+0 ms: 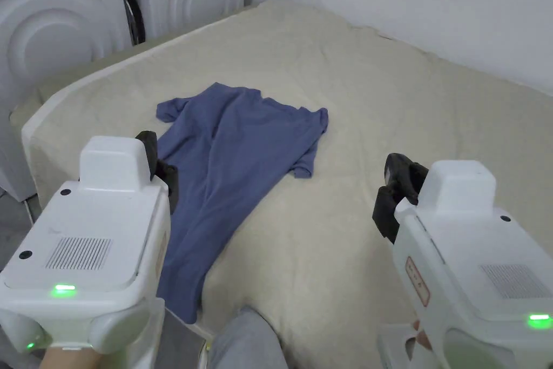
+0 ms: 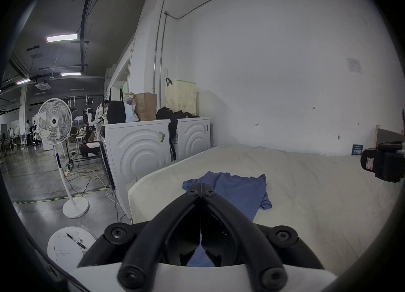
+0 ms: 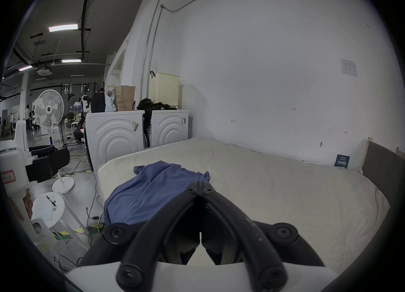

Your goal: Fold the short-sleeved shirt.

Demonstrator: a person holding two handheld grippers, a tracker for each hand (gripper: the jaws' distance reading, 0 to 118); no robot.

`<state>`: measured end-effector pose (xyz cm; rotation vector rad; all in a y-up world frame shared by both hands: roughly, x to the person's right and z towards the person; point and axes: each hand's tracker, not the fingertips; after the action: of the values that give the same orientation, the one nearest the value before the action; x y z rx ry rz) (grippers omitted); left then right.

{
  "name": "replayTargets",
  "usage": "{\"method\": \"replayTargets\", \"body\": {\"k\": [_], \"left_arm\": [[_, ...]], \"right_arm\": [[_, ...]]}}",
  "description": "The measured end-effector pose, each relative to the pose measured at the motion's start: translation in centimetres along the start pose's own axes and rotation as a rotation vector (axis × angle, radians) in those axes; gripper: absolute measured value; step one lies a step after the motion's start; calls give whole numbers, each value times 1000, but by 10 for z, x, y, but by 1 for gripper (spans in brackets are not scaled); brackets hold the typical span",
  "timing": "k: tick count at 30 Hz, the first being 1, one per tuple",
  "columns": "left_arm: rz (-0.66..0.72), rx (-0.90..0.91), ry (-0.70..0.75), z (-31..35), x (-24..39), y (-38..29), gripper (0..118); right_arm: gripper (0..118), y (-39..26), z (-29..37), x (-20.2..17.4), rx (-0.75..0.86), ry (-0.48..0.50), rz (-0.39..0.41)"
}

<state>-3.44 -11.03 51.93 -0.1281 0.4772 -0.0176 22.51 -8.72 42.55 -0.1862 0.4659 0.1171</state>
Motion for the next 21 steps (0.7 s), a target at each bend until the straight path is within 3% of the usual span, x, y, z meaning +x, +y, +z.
{"method": "replayTargets", "body": {"k": [5, 7, 9, 10, 11, 17, 21], "left_arm": [[10, -73, -16, -28, 1, 0, 32], [2, -110, -18, -50, 4, 3, 64], [29, -153, -8, -74, 10, 9, 88], [49, -188, -15, -89, 12, 11, 107], [61, -205, -57, -102, 14, 12, 118], [-16, -293, -191, -224, 55, 12, 118], [-52, -482, -304, -337, 88, -8, 118]], "right_arm": [[1, 2, -8, 0, -5, 7, 17], [1, 2, -13, 2, -10, 12, 19], [1, 2, -20, 6, -13, 17, 16], [1, 2, -23, 8, -16, 20, 13], [1, 1, -27, 10, -19, 22, 11], [1, -13, -59, 32, -73, 0, -7], [1, -31, -83, 50, -136, -33, -37]]}}
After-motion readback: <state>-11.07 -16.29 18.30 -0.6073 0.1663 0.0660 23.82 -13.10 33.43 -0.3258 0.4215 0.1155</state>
